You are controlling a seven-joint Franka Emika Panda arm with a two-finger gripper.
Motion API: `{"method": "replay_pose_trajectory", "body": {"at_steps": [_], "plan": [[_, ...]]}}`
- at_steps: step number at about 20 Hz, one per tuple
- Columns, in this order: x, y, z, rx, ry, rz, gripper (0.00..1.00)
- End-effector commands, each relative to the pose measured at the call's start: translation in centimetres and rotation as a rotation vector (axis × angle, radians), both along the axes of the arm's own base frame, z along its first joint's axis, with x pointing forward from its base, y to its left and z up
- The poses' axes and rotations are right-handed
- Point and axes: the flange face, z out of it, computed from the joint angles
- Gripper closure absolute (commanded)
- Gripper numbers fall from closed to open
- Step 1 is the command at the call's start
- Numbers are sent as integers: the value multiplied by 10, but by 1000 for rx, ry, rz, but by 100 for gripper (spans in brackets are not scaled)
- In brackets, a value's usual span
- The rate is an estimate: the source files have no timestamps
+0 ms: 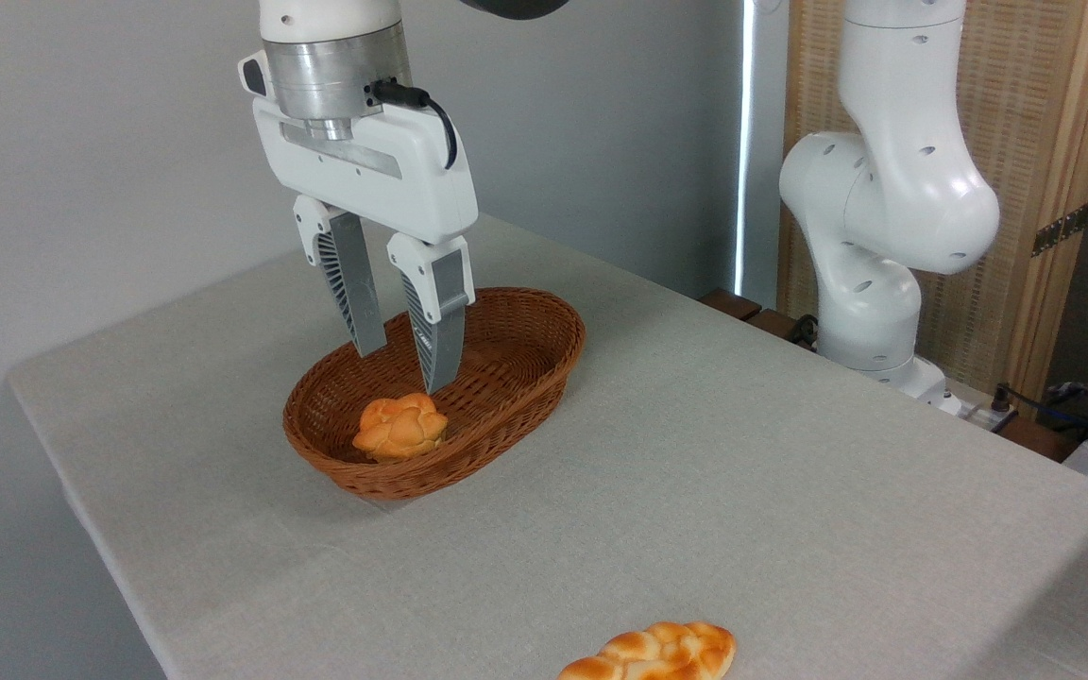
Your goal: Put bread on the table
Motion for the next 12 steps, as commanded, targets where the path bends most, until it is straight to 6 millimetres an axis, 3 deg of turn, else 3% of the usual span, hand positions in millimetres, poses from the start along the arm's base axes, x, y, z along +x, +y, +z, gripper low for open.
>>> {"method": "replay_pose_trajectory", "body": {"at_steps": [1,5,12], "plan": [[-9,-9,18,-8,28,-168,0],[-16,-13,9,-6,112,-178,0],[-18,-5,17,-16,97,-158,0]]}}
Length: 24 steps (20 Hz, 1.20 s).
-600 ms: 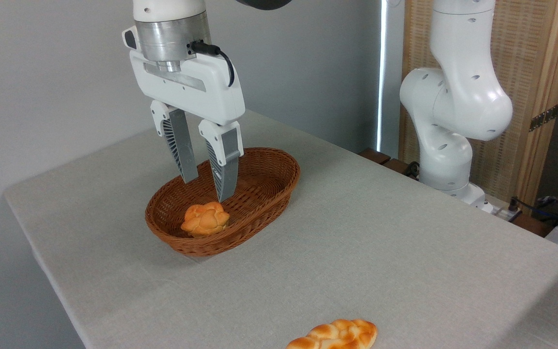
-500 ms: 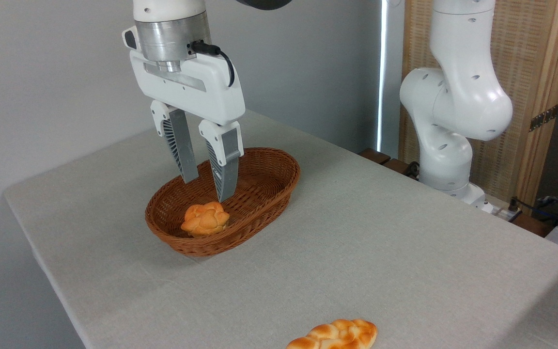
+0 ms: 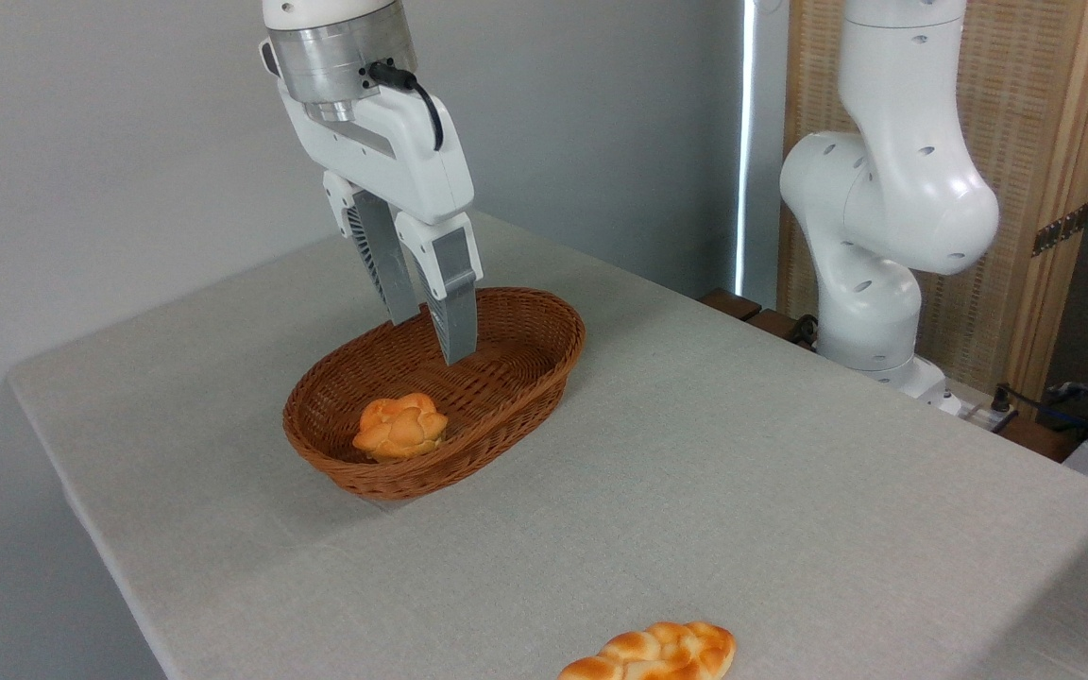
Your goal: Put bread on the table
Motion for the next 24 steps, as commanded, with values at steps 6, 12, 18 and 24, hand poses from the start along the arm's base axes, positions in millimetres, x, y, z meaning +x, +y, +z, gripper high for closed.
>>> {"method": "replay_pose_trajectory", "body": {"at_steps": [6,12,18,24], "plan": [[-3,3,7,-9,7,-10,0],[-3,1,7,-20,8,-10,0],[-3,3,7,-20,7,-11,0],[-1,4,7,-20,-6,-7,0]]}}
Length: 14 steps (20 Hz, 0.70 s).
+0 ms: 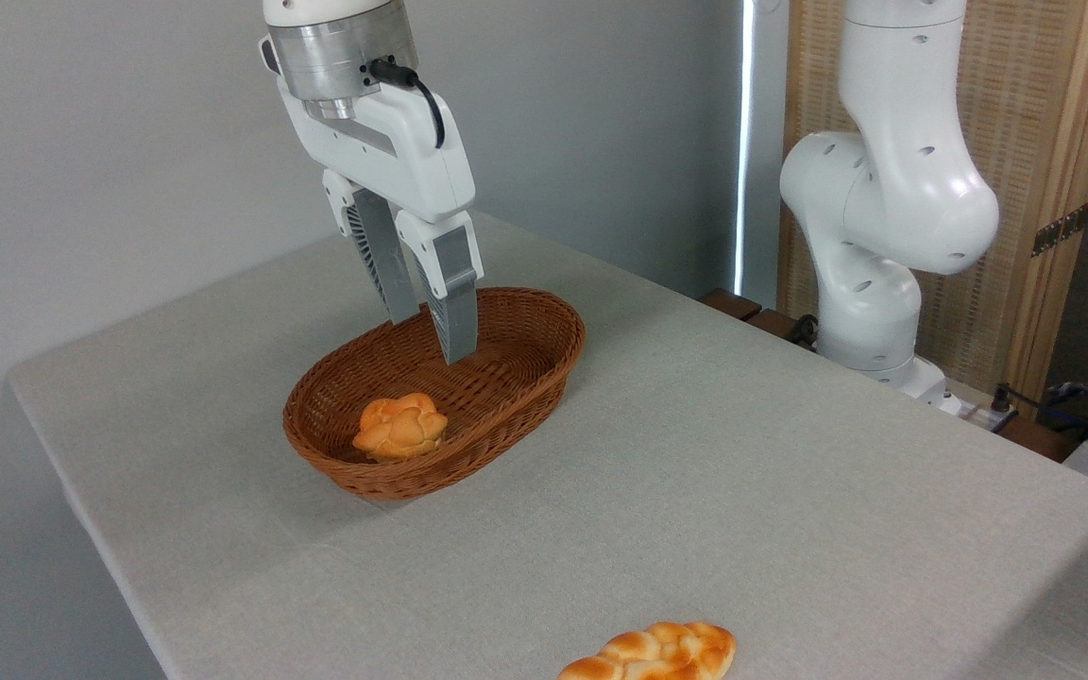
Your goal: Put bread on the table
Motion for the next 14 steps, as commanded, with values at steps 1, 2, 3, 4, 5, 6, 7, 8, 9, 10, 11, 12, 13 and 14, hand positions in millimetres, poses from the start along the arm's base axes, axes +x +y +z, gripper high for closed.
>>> {"method": "replay_pose_trajectory", "body": {"at_steps": [1,2,3,4,5,6,7,8,9,10,11,12,13,14], "plan": [[0,3,7,-22,-12,-7,0],[1,4,7,-24,-20,-6,0],[2,4,8,-26,-24,-4,0],[2,5,8,-27,-29,-2,0],[3,5,8,-27,-31,-4,0],[3,3,8,-27,-32,-5,0],[3,1,8,-29,-33,-8,0],[4,-2,7,-34,-39,-6,0],[7,-5,6,-60,-49,12,0],[11,-8,7,-94,-70,48,1],[15,-10,3,-113,-85,96,1],[18,-11,1,-116,-93,132,1],[20,-15,-4,-117,-86,138,0],[21,-24,-10,-115,-75,128,0]]}}
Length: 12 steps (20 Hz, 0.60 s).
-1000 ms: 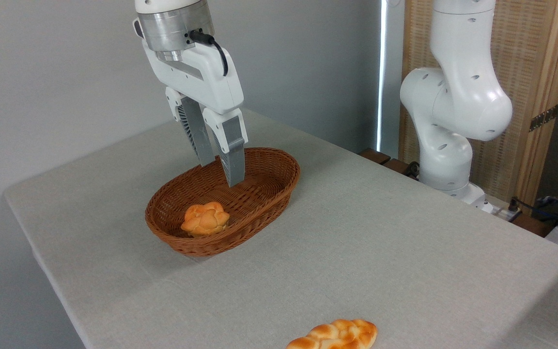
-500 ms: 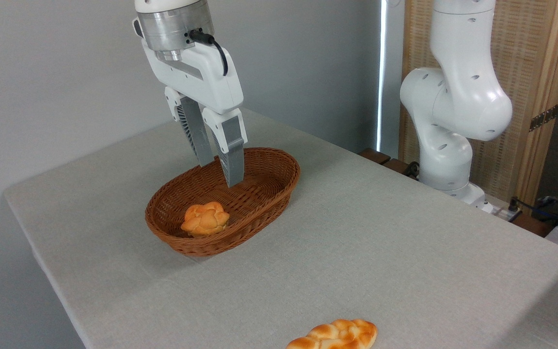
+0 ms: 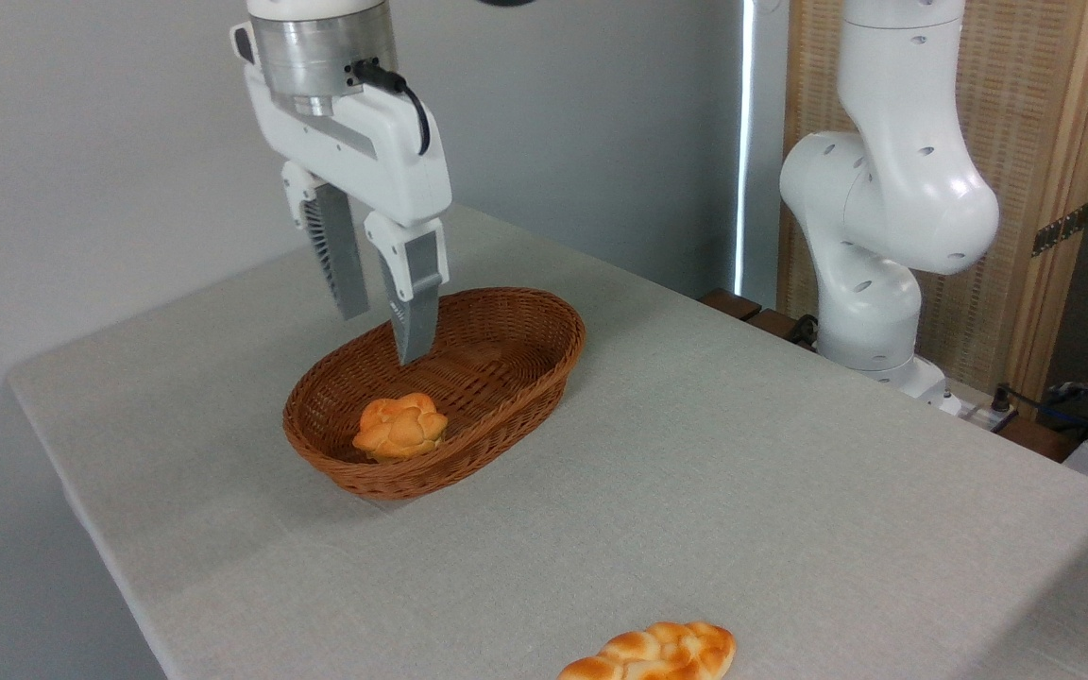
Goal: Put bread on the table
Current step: 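Lower the open gripper into the basket around the bread roll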
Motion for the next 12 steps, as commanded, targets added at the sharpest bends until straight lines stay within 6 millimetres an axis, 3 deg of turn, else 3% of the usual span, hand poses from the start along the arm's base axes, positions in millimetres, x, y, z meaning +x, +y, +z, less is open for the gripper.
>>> {"method": "replay_pose_trajectory", "body": {"at_steps": [1,4,12], "plan": [[8,-23,-19,-23,19,24,0],[13,-40,-44,-17,65,31,1],[14,-56,-90,-1,92,4,1]]}}
